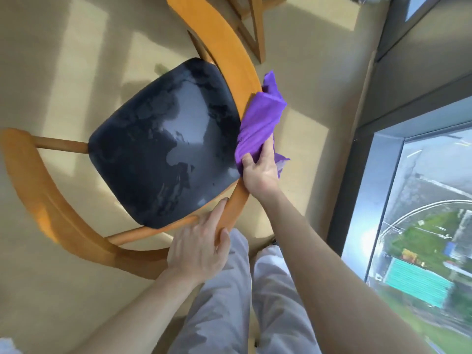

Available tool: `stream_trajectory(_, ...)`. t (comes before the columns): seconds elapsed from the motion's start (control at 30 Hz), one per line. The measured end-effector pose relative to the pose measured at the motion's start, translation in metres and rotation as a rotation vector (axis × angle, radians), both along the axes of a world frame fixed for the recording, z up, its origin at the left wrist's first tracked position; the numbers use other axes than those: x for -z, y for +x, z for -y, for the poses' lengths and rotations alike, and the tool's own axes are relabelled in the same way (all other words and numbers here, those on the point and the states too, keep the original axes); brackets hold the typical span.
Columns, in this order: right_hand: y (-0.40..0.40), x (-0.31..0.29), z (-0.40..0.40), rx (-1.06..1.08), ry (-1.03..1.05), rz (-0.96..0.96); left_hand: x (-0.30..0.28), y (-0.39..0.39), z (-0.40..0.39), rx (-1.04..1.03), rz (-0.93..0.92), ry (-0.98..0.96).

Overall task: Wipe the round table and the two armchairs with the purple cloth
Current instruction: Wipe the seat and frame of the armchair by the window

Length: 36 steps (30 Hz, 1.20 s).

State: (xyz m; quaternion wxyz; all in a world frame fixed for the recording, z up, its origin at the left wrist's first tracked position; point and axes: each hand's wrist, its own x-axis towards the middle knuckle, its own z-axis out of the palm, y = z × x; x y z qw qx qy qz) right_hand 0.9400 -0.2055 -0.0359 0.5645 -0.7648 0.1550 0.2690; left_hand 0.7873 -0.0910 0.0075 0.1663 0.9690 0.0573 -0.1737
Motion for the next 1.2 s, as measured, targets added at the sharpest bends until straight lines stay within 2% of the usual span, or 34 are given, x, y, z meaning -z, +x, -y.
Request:
stream_trajectory(0.13, -0.024, -0.002, -0.002, -0.016, -0.006, -0.075, 0.000, 0.003, 0.001, -0.014, -0.036, 0.017)
stream_trajectory(0.27, 0.003, -0.010, 0.003, -0.206, -0.183, -0.174, -0.002, 0.036, 0.001, -0.164, -0.177, -0.063)
stream_trajectory(0.33, 0.027, -0.012, 0.011, -0.270, -0.241, -0.164, 0.001, 0.075, 0.001, -0.272, -0.331, -0.227)
stream_trajectory(0.37, 0.043, -0.013, 0.014, -0.295, -0.266, -0.137, 0.002, 0.097, 0.003, -0.341, -0.351, -0.360)
stream_trajectory(0.43, 0.083, -0.013, 0.016, -0.338, -0.301, -0.071, 0.005, 0.143, 0.012, -0.471, -0.270, -0.583)
stream_trajectory(0.5, 0.126, -0.016, 0.011, -0.406, -0.345, -0.057, 0.006, 0.181, 0.019, -0.619, -0.186, -0.664)
stream_trajectory(0.57, 0.162, -0.014, 0.002, -0.471, -0.365, -0.038, 0.015, 0.198, 0.027, -0.713, -0.128, -0.656)
stream_trajectory(0.67, 0.200, -0.007, -0.008, -0.515, -0.323, 0.002, 0.027, 0.196, 0.041, -0.687, -0.060, -0.658)
stream_trajectory(0.73, 0.207, -0.004, -0.011, -0.505, -0.282, 0.023, 0.037, 0.191, 0.053, -0.713, -0.028, -0.688)
stream_trajectory(0.83, 0.197, 0.003, -0.009, -0.469, -0.250, 0.024, 0.042, 0.213, 0.059, -0.886, 0.074, -0.752)
stream_trajectory(0.93, 0.205, 0.005, -0.011, -0.522, -0.219, 0.040, 0.045, 0.253, 0.049, -0.903, 0.245, -0.671)
stream_trajectory(1.1, 0.248, 0.008, -0.036, -0.665, -0.198, 0.148, 0.056, 0.262, 0.059, -0.890, 0.234, -0.441)
stream_trajectory(1.2, 0.295, 0.011, -0.083, -0.717, -0.198, 0.216, 0.061, 0.262, 0.064, -0.874, 0.218, -0.348)
